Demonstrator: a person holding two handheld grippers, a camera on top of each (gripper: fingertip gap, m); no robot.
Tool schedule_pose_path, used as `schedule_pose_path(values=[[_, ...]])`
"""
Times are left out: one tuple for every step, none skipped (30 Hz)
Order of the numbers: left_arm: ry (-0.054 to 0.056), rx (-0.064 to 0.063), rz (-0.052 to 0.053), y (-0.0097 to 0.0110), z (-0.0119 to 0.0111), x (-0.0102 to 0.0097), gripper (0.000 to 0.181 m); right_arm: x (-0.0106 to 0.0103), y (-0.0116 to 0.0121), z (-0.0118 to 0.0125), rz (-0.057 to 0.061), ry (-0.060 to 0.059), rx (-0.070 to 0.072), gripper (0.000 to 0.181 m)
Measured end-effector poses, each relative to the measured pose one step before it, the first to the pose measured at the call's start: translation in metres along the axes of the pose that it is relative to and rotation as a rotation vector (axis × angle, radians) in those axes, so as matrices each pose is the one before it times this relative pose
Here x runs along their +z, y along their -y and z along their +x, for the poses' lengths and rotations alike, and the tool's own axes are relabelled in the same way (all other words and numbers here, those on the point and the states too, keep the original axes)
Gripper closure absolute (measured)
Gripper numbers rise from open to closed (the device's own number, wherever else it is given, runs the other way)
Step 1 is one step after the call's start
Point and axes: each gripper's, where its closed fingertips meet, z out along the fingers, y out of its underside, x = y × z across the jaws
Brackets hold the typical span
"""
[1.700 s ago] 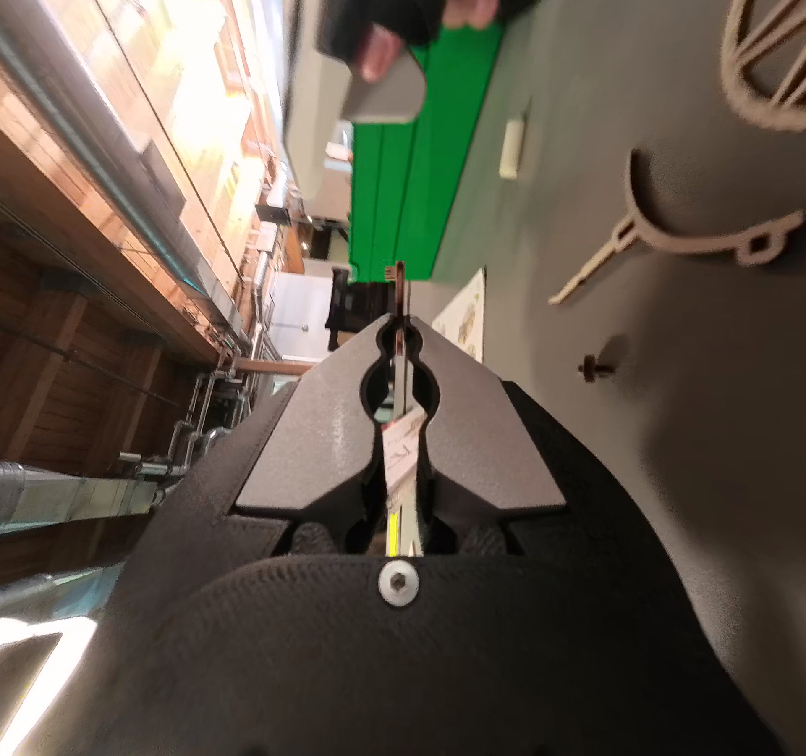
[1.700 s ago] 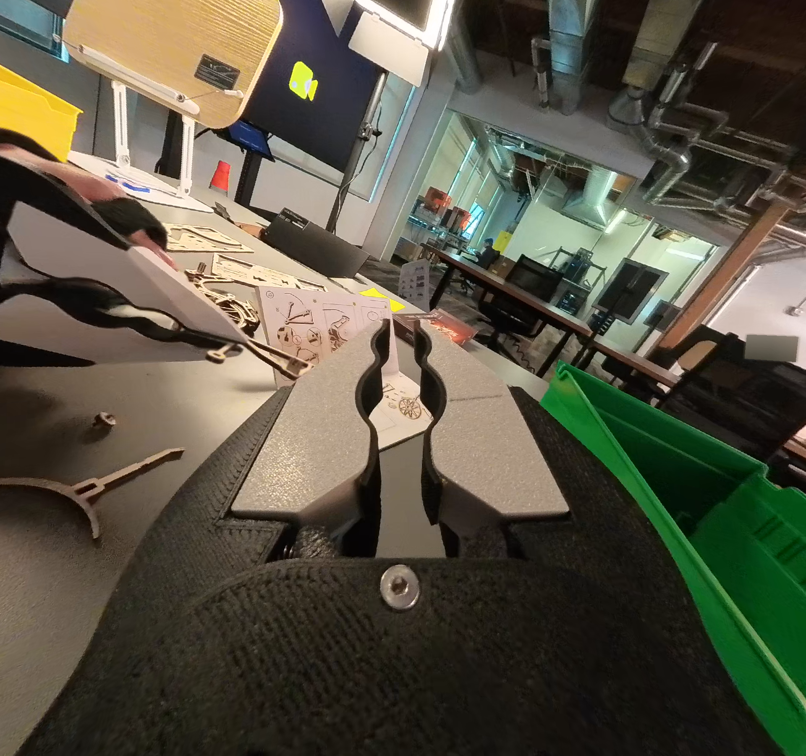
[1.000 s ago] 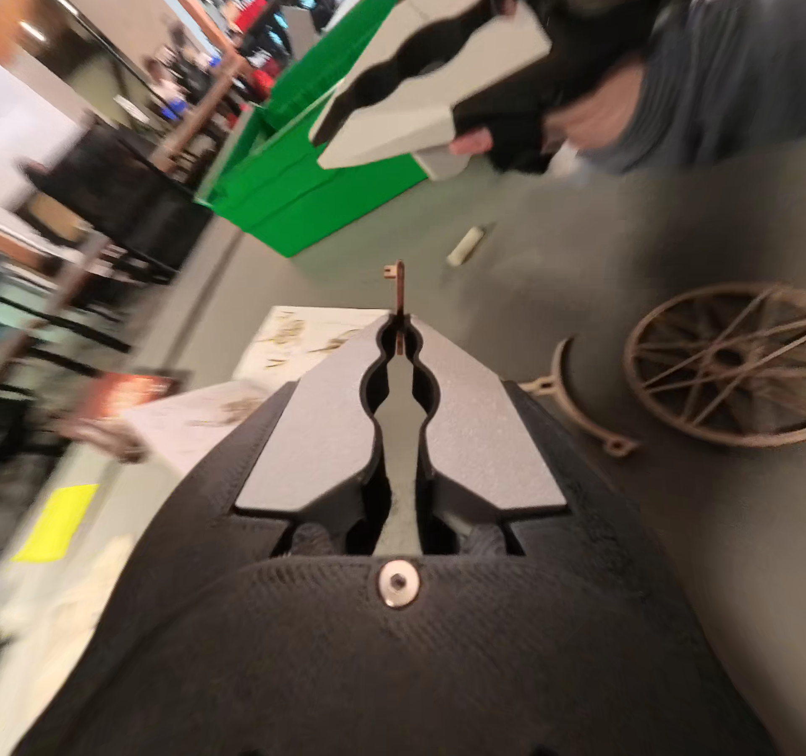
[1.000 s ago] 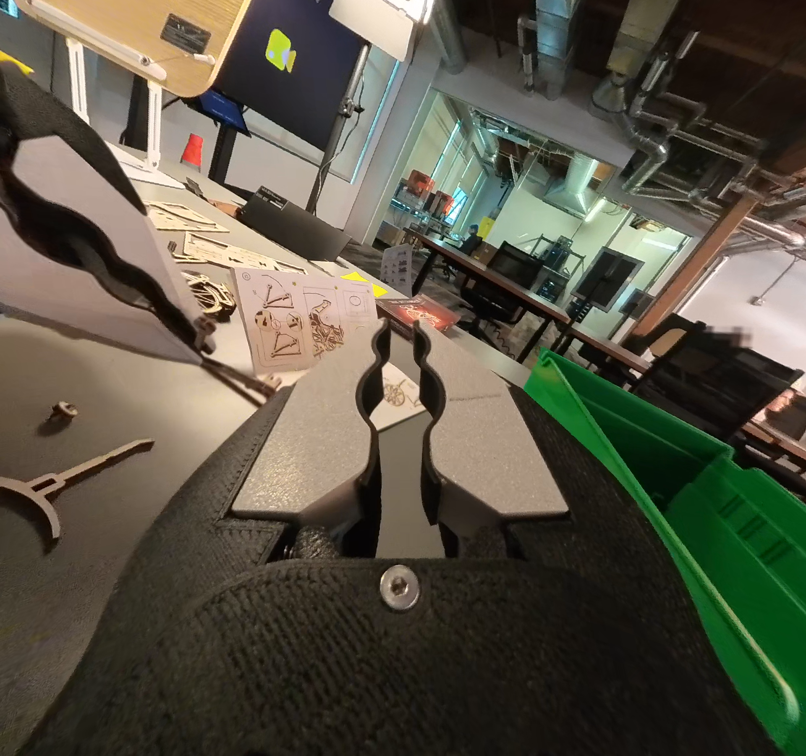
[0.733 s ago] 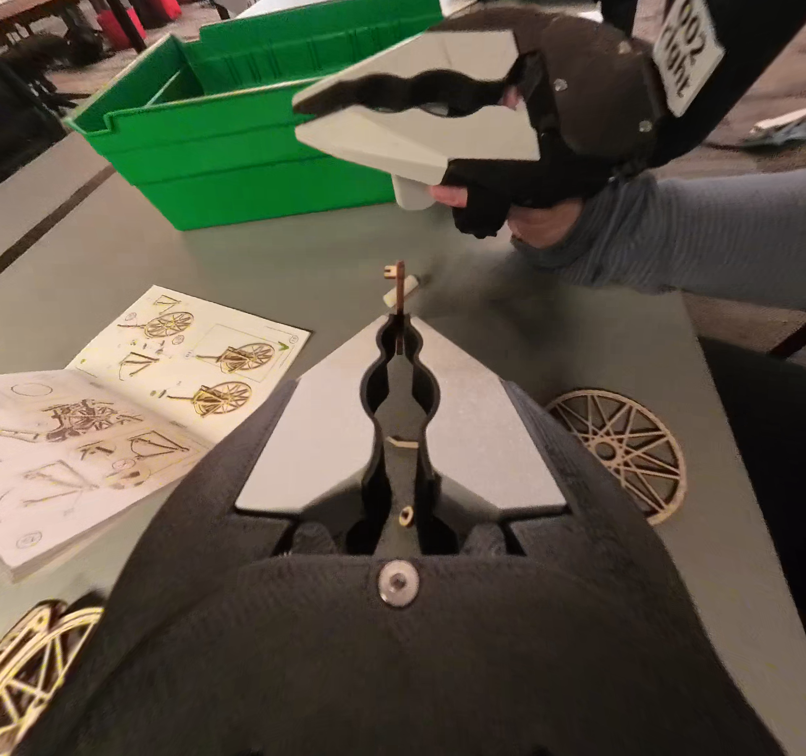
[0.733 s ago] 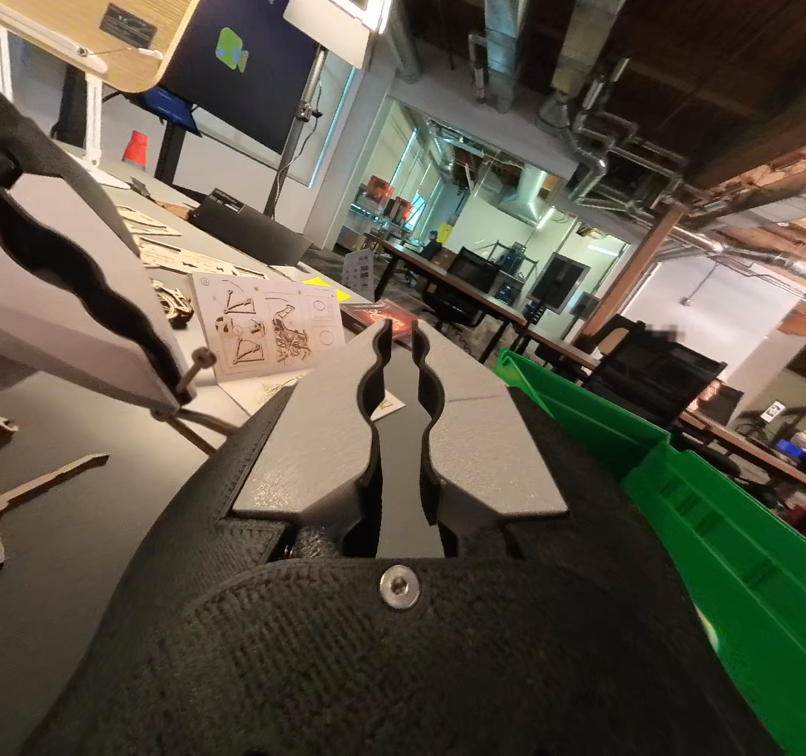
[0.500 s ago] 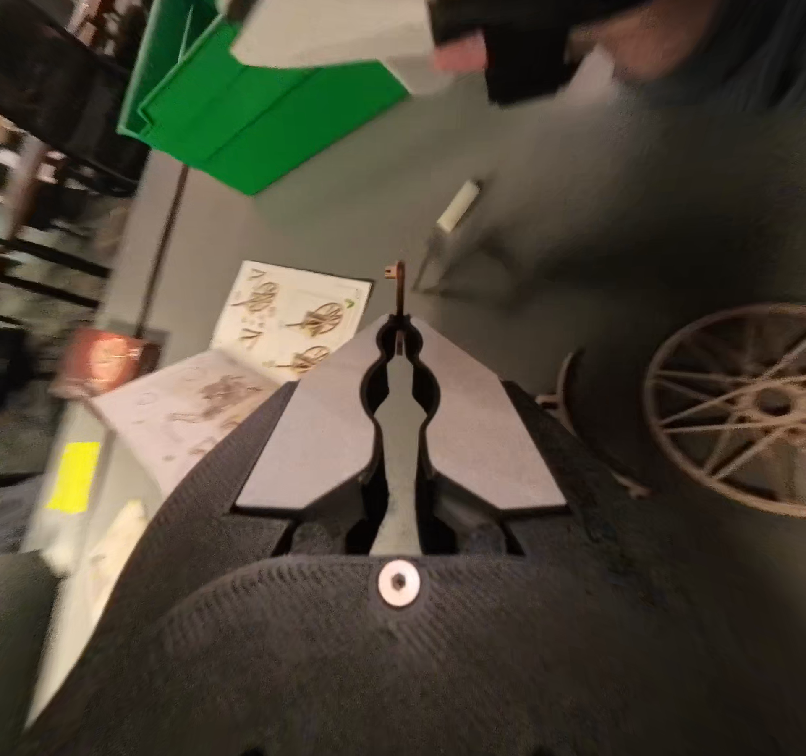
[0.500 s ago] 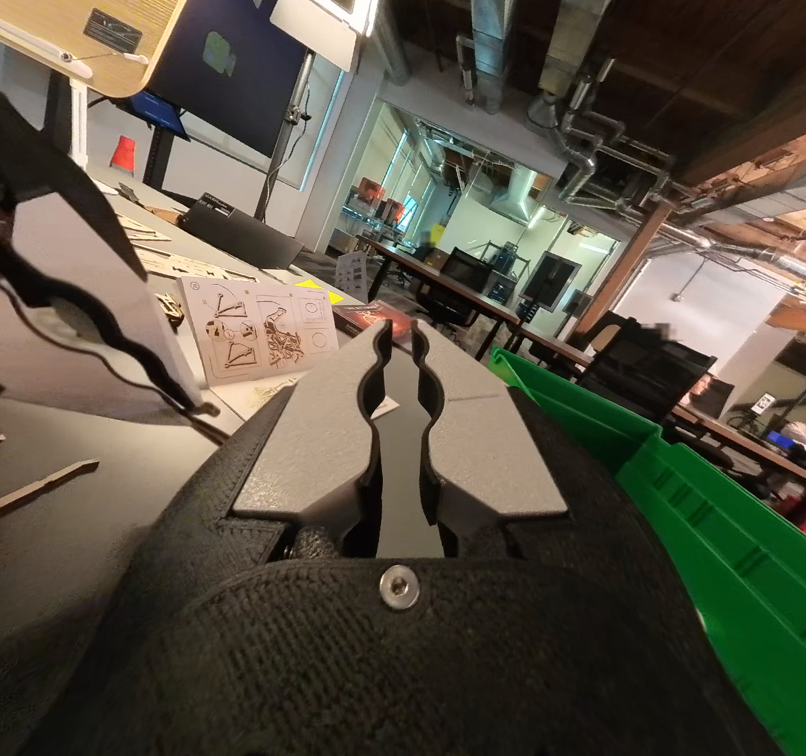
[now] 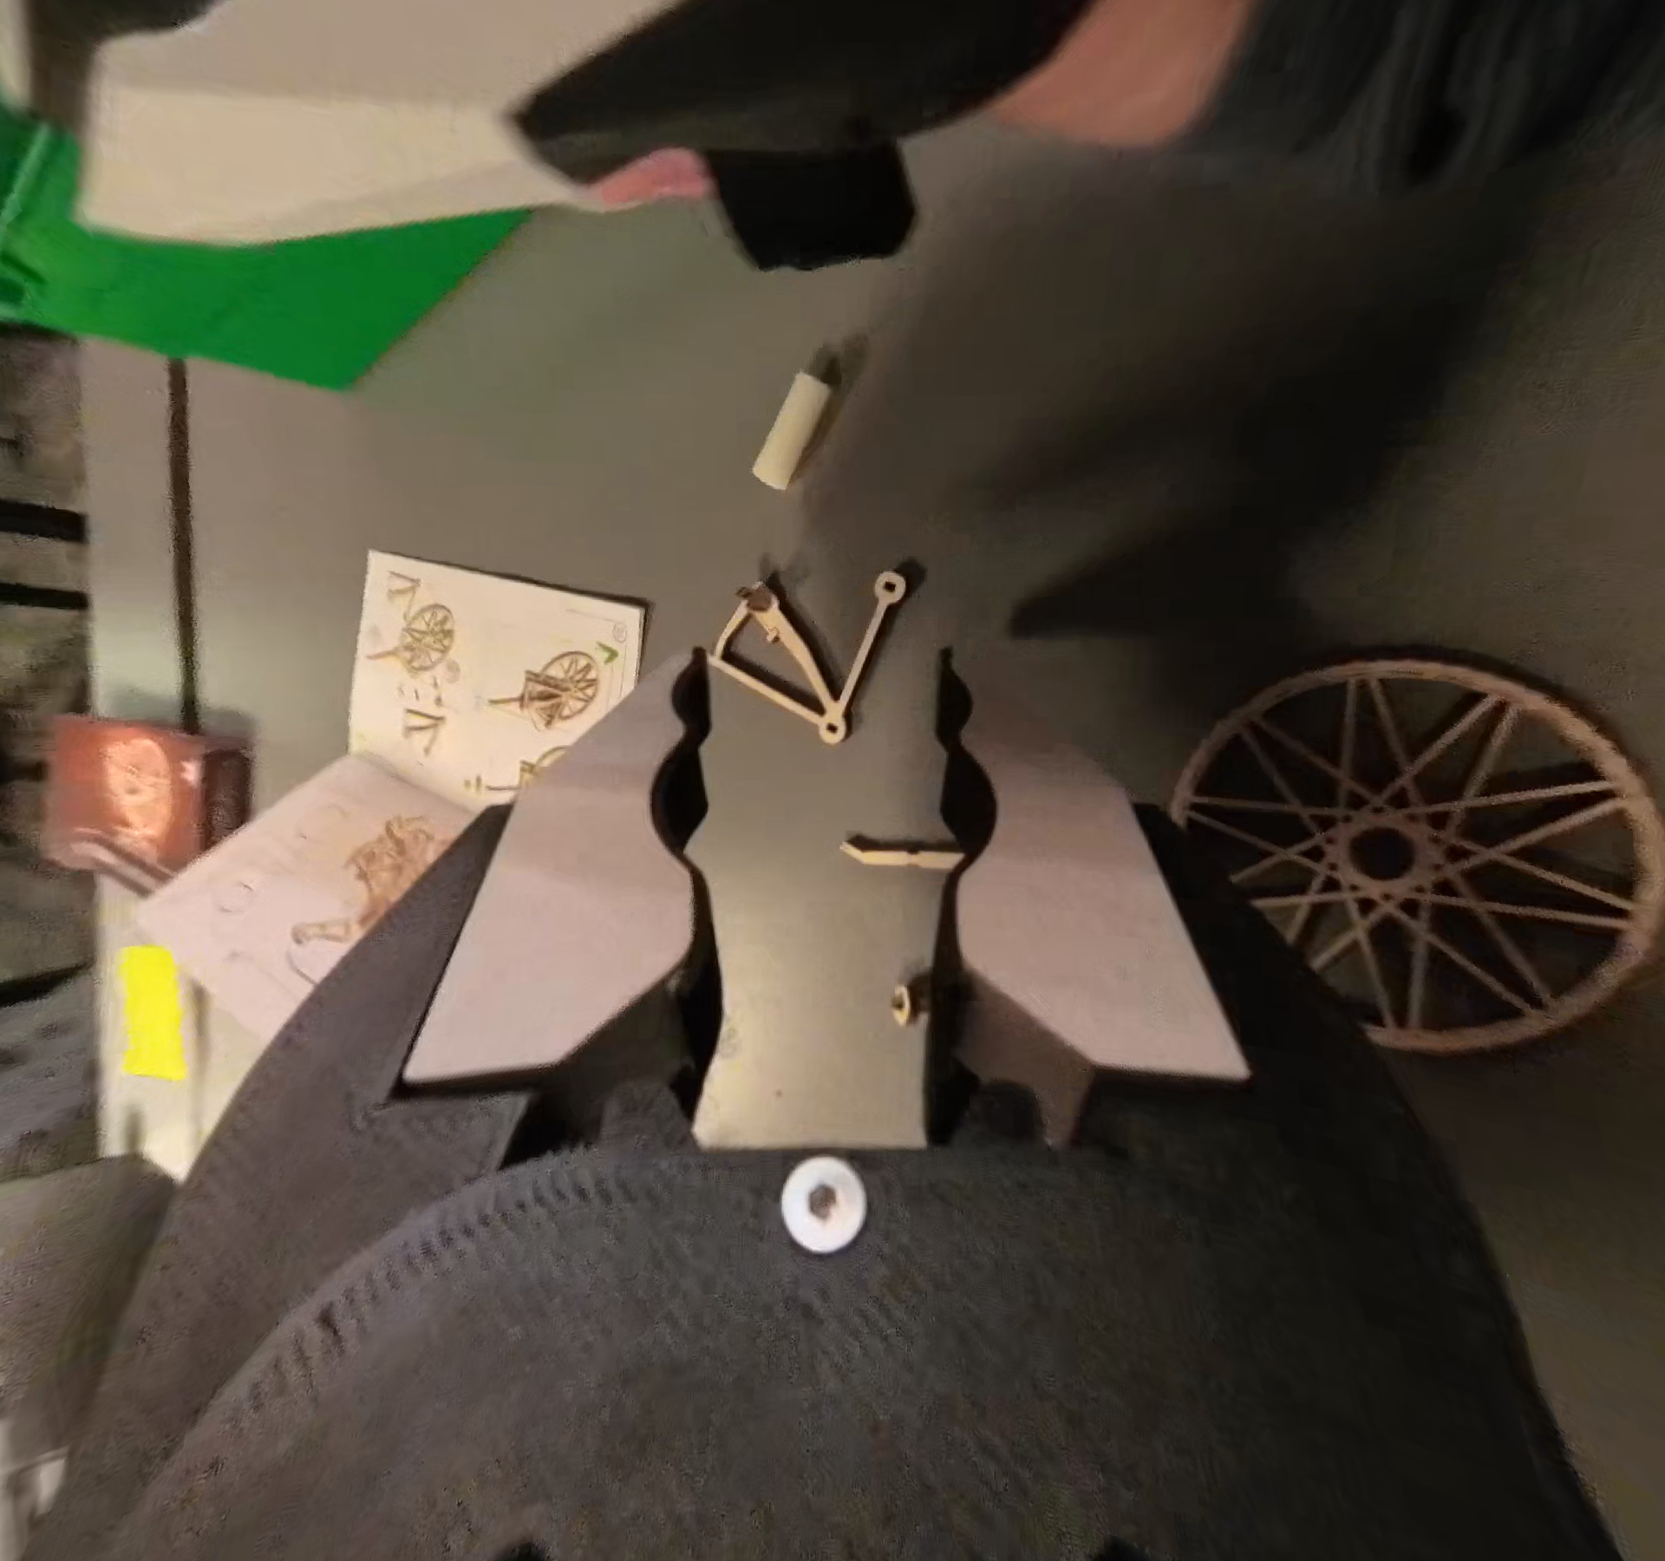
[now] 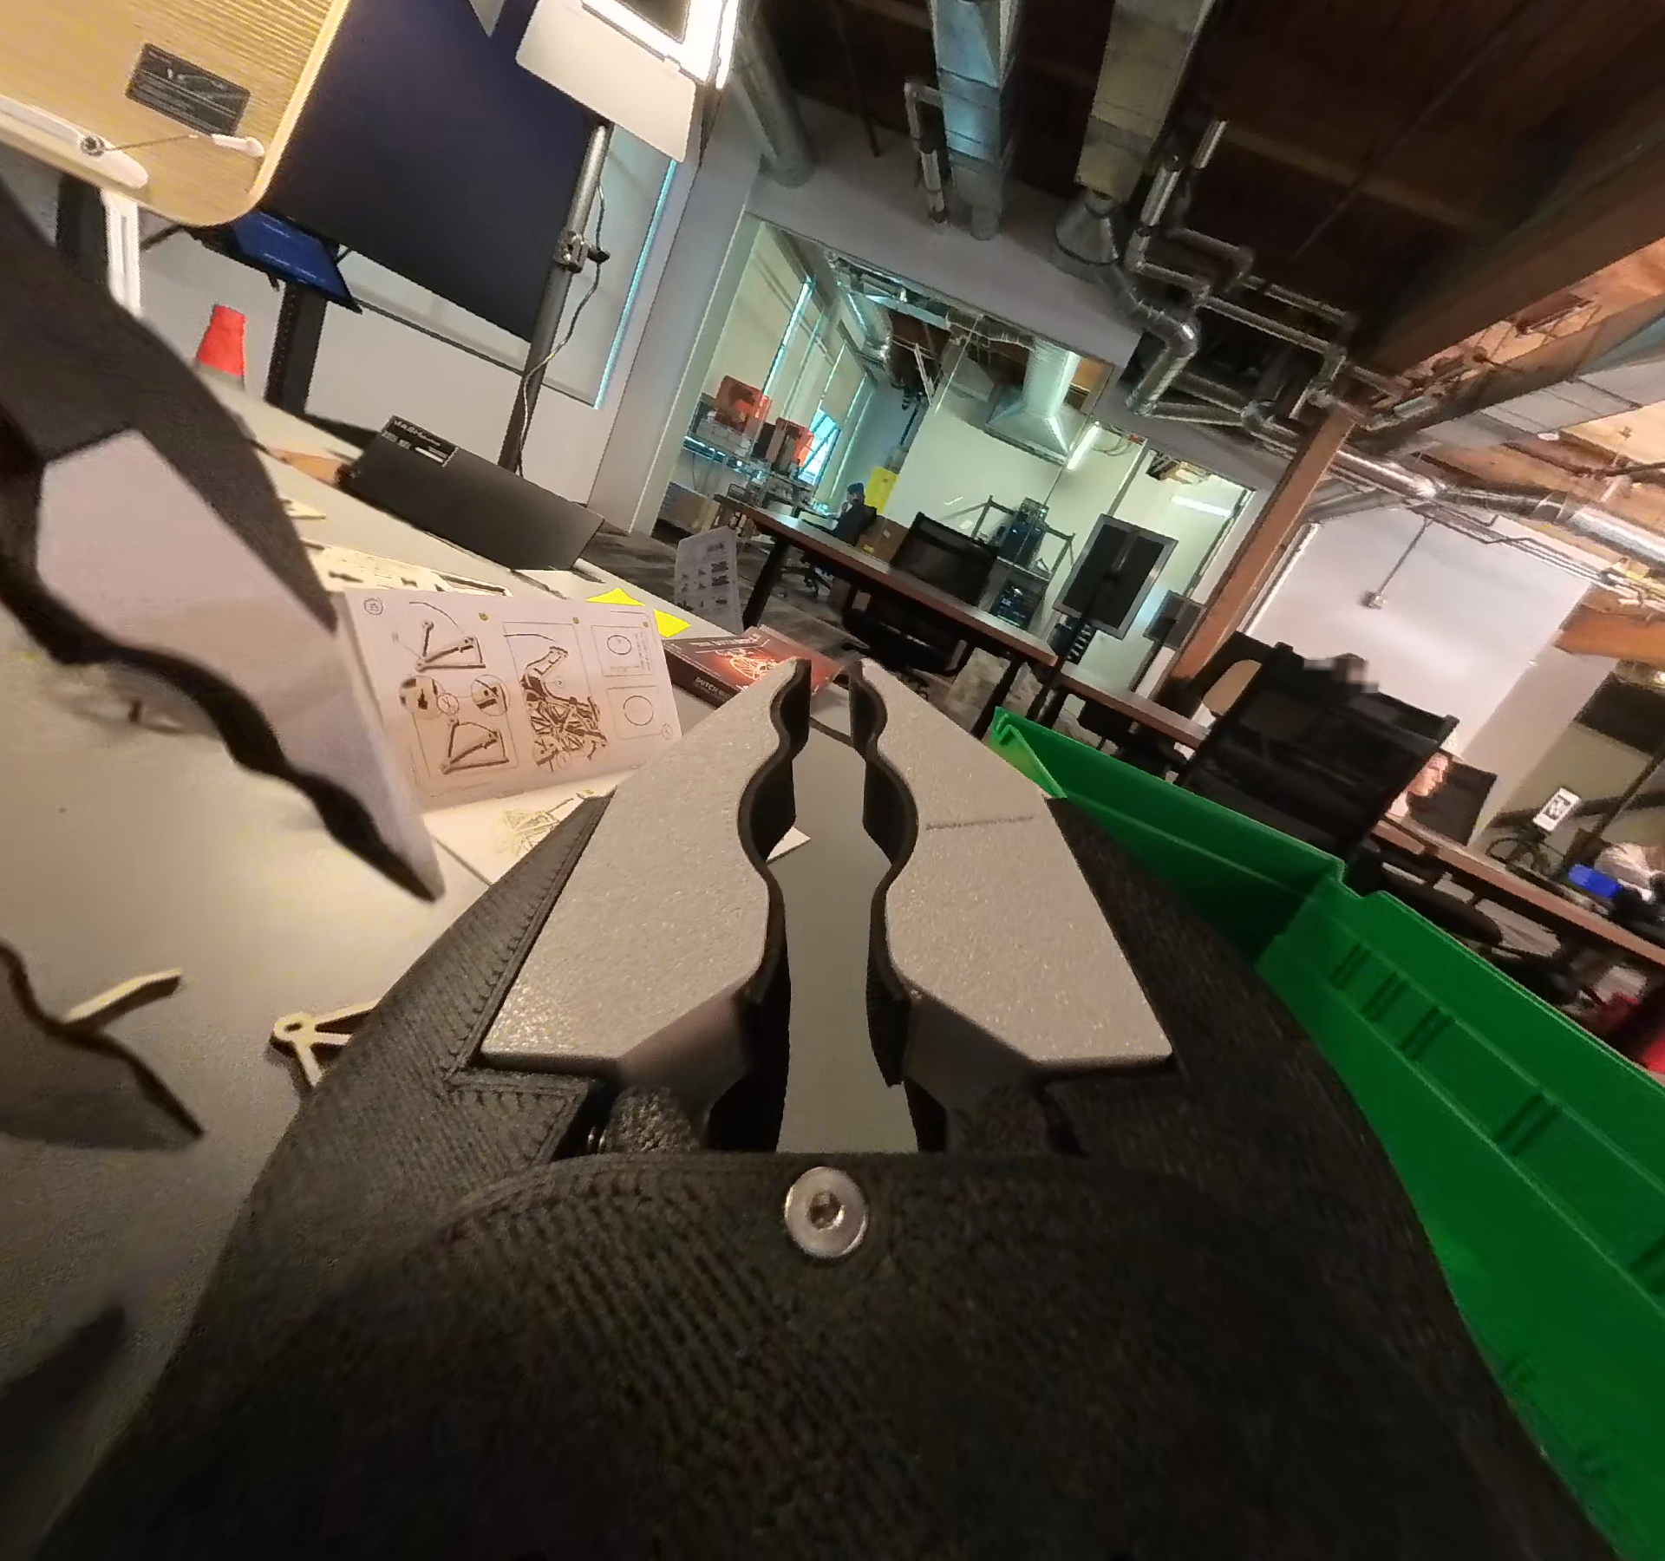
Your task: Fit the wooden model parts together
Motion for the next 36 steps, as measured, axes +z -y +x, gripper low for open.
schedule_pose_path(values=[[-0.0128, -0.0569, 0.0207, 0.00058, -0.00405, -0.00586, 0.131, -0.00027, 0.00027, 0.00014, 0.0017, -0.0002, 0.0009, 0.175], [-0.0091, -0.0618, 0.0307, 0.00113, -0.00491, -0.00729, 0.130, -0.00025, 0.00022, -0.00002, 0.0006, 0.0015, 0.0026, 0.175], [-0.0194, -0.0654, 0.0394, 0.00175, -0.00314, -0.00859, 0.129, -0.00016, -0.00029, 0.00022, -0.0016, 0.0003, 0.0023, 0.175], [-0.0388, -0.0701, 0.0378, 0.00127, 0.00056, -0.00924, 0.126, -0.00010, -0.00075, 0.00101, -0.0047, -0.0043, 0.0020, 0.175], [-0.0540, -0.0694, 0.0294, -0.00004, 0.00482, -0.00893, 0.123, 0.00007, -0.00069, 0.00088, -0.0043, -0.0043, 0.0029, 0.175], [-0.0618, -0.0565, 0.0182, -0.00234, 0.00891, -0.00764, 0.117, 0.00013, -0.00078, -0.00009, -0.0057, 0.0001, 0.0030, 0.175], [-0.0598, -0.0408, 0.0129, -0.00443, 0.01208, -0.00524, 0.109, 0.00024, -0.00111, -0.00061, -0.0084, 0.0018, -0.0005, 0.175], [-0.0611, -0.0237, 0.0121, -0.00568, 0.01509, -0.00244, 0.107, 0.00065, -0.00117, -0.00123, -0.0082, 0.0055, -0.0033, 0.175], [-0.0587, -0.0091, 0.0087, -0.00653, 0.01684, -0.00018, 0.105, 0.00092, -0.00152, -0.00172, -0.0101, 0.0084, -0.0015, 0.175], [-0.0310, -0.0014, 0.0035, -0.00691, 0.01310, 0.00165, 0.102, 0.00101, -0.00165, -0.00131, -0.0111, 0.0065, -0.0009, 0.175], [-0.0072, 0.0039, -0.0006, -0.00653, 0.00880, 0.00212, 0.100, 0.00097, -0.00204, -0.00062, -0.0123, 0.0031, 0.0002, 0.175], [0.0022, 0.0017, 0.0008, -0.00540, 0.00603, 0.00180, 0.100, 0.00078, -0.00194, 0.00006, -0.0115, 0.0012, 0.0042, 0.175], [-0.0008, -0.0074, 0.0074, -0.00317, 0.00479, 0.00154, 0.100, 0.00056, -0.00100, 0.00006, -0.0036, 0.0032, 0.0073, 0.174], [-0.0001, -0.0053, 0.0034, -0.00307, 0.00302, 0.00159, 0.100, 0.00066, -0.00083, -0.00048, -0.0008, 0.0078, 0.0108, 0.175], [0.0124, 0.0066, -0.0100, -0.00445, -0.00057, 0.00157, 0.100, 0.00086, -0.00122, -0.00048, -0.0045, 0.0078, 0.0114, 0.175], [0.0101, 0.0129, -0.0147, -0.00487, -0.00168, 0.00183, 0.100, 0.00093, -0.00119, -0.00028, -0.0041, 0.0054, 0.0071, 0.174], [-0.0051, 0.0065, -0.0077, -0.00347, -0.00049, 0.00259, 0.100, 0.00086, -0.00091, -0.00062, -0.0028, 0.0061, 0.0048, 0.174], [-0.0190, -0.0024, 0.0012, -0.00175, 0.00088, 0.00260, 0.101, 0.00089, -0.00090, -0.00158, -0.0040, 0.0102, 0.0040, 0.174], [-0.0152, -0.0103, 0.0060, -0.00075, -0.00026, 0.00228, 0.102, 0.00088, -0.00081, -0.00206, -0.0047, 0.0119, 0.0005, 0.174], [-0.0096, -0.0105, 0.0044, -0.00062, -0.00108, 0.00115, 0.102, 0.00052, -0.00063, -0.00194, -0.0039, 0.0094, -0.0039, 0.174], [-0.0003, -0.0069, 0.0044, -0.00025, -0.00224, -0.00008, 0.103, 0.00034, -0.00005, -0.00175, -0.0018, 0.0073, -0.0068, 0.174], [0.0084, -0.0049, 0.0115, 0.00122, -0.00301, -0.00157, 0.104, 0.00022, 0.00005, -0.00181, -0.0010, 0.0066, -0.0061, 0.174], [0.0116, -0.0075, 0.0172, 0.00240, -0.00343, -0.00263, 0.105, 0.00032, -0.00039, -0.00098, -0.0036, 0.0031, -0.0058, 0.174], [0.0174, -0.0159, 0.0169, 0.00280, -0.00481, -0.00311, 0.106, 0.00040, -0.00077, -0.00004, -0.0064, -0.0015, -0.0044, 0.174], [0.0291, -0.0226, 0.0094, 0.00206, -0.00706, -0.00299, 0.109, 0.00035, -0.00047, -0.00040, -0.0039, 0.0014, -0.0019, 0.174], [0.0425, -0.0236, -0.0044, 0.00037, -0.00939, -0.00202, 0.111, -0.00002, -0.00003, -0.00066, -0.0010, 0.0034, -0.0014, 0.174], [0.0417, -0.0173, -0.0163, -0.00119, -0.00895, -0.00104, 0.114, 0.00025, -0.00008, -0.00103, -0.0017, 0.0049, -0.0017, 0.174], [0.0220, -0.0061, -0.0185, -0.00149, -0.00512, 0.00000, 0.116, 0.00016, -0.00039, -0.00112, -0.0035, 0.0053, -0.0029, 0.174], [0.0124, -0.0050, -0.0159, -0.00107, -0.00291, 0.00063, 0.120, 0.00028, -0.00032, -0.00124, -0.0037, 0.0053, -0.0047, 0.174], [0.0089, -0.0030, -0.0120, -0.00062, -0.00181, 0.00098, 0.126, 0.00026, -0.00030, -0.00131, -0.0034, 0.0051, -0.0056, 0.174], [0.0116, -0.0027, -0.0107, -0.00068, -0.00201, 0.00122, 0.132, 0.00035, -0.00047, -0.00115, -0.0041, 0.0049, -0.0050, 0.174], [0.0145, -0.0035, -0.0146, -0.00127, -0.00233, 0.00144, 0.134, 0.00026, -0.00044, -0.00105, -0.0041, 0.0050, -0.0036, 0.174], [0.0143, -0.0021, -0.0214, -0.00233, -0.00224, 0.00163, 0.136, 0.00009, -0.00021, -0.00066, -0.0020, 0.0031, -0.0031, 0.174], [0.0029, 0.0011, -0.0228, -0.00267, -0.00056, 0.00161, 0.136, 0.00002, -0.00009, -0.00031, -0.0011, 0.0018, -0.0015, 0.174], [-0.0064, -0.0059, 0.0041, 0.00112, 0.00066, 0.00009, 0.138, -0.00005, -0.00017, -0.00007, -0.0014, 0.0012, 0.0010, 0.174], [-0.0013, -0.0039, -0.0061, -0.00090, -0.00022, 0.00032, 0.140, -0.00003, -0.00013, 0.00020, -0.0011, 0.0004, 0.0023, 0.174]])
